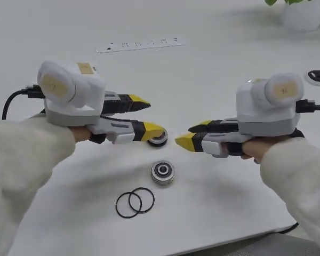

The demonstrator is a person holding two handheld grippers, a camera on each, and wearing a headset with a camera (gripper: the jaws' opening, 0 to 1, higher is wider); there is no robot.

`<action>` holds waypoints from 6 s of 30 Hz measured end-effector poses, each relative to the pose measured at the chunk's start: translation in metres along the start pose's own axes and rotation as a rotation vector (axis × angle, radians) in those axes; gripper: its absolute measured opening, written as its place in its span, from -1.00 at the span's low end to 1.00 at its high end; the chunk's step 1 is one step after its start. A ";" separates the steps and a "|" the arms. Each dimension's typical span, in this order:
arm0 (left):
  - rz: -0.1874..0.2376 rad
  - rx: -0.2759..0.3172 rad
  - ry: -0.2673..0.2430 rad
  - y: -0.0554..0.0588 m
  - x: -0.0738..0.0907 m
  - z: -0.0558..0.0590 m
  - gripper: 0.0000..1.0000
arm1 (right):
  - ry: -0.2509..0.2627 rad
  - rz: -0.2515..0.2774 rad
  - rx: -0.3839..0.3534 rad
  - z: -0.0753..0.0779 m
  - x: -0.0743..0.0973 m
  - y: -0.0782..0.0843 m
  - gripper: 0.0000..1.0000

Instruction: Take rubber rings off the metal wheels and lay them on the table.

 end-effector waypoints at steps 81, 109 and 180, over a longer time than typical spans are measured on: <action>-0.077 0.055 0.019 0.036 -0.005 0.032 -0.72 | -0.079 -0.106 0.273 -0.026 -0.040 0.013 -0.59; -0.064 0.062 0.018 0.037 -0.004 0.037 -0.72 | -0.016 -0.118 0.297 -0.013 -0.037 0.014 -1.00; -0.069 0.052 -0.007 0.038 -0.002 0.038 -0.74 | -0.081 -0.087 0.016 -0.021 -0.032 0.008 -1.00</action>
Point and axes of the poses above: the centre of the closed fingertips' face, and the gripper's own axes: x roughly backward along the fingers, z roughly to its right, y roughly out of its underside, the point moved 5 cm from there along x, roughly backward along the fingers, and after that the axes turned 7 degrees about -z, right-handed, at the moved point
